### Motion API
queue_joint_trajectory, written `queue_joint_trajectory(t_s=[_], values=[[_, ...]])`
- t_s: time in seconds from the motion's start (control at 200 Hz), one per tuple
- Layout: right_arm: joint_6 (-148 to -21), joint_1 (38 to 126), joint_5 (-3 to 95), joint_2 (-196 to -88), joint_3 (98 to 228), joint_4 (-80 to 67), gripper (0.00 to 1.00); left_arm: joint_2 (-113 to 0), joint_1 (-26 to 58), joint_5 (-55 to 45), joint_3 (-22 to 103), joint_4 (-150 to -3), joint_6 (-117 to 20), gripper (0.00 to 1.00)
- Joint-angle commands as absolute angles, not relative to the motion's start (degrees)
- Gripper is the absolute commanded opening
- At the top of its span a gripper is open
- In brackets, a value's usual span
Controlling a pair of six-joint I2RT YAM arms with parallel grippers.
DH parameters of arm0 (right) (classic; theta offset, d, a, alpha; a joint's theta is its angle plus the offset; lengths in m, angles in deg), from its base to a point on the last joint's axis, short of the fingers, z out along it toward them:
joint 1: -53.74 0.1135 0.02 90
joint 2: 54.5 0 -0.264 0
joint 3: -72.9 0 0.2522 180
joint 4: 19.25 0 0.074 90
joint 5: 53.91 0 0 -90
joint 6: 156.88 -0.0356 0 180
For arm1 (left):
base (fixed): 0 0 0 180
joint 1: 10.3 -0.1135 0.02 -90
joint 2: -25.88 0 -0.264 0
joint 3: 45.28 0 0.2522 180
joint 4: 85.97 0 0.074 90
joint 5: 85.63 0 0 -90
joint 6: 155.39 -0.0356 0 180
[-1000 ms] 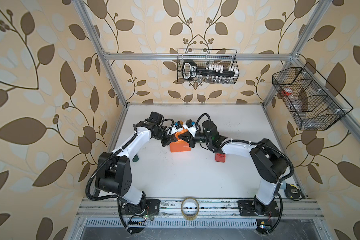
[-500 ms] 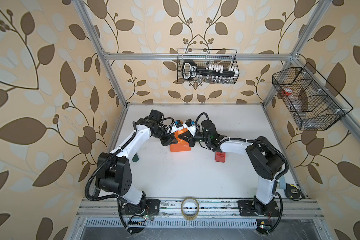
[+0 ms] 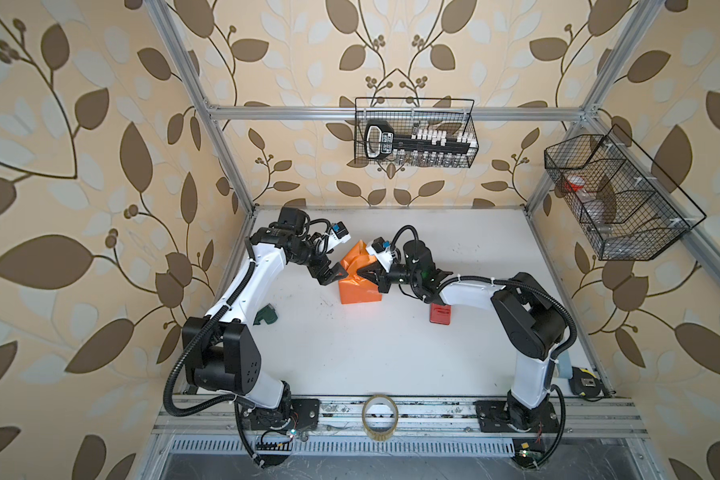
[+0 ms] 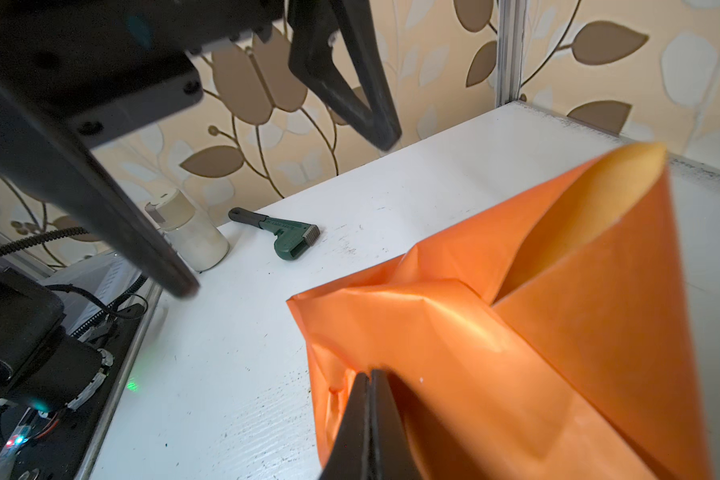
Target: Wrap the gift box in paper
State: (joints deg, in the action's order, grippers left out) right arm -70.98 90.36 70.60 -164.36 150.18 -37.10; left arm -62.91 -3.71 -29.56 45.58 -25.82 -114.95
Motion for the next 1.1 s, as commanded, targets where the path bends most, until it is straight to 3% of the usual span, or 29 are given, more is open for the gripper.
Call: queue_joint_trajectory(t_s=[0.0, 0.41, 0.66, 1.095], values=[[-71.28, 90.66, 69.23, -166.75, 148.36, -34.93, 0.03, -64.63, -3.14, -31.07, 45.64, -29.34, -117.36, 0.99], [-69.71, 90.74, 70.15, -166.12, 147.48, -34.84, 0.03, -68.37, -1.52, -22.04, 41.35, -40.21, -115.93, 0.99], [-67.76, 90.86, 70.84, -164.81, 147.64, -32.18, 0.05, -69.75, -1.07, -22.62, 41.42, -37.75, -114.41, 0.76], [-73.06, 89.51, 66.74, -163.58, 153.72, -25.49, 0.05, -69.83, -0.9, -22.87, 42.03, -35.6, -115.49, 0.73]])
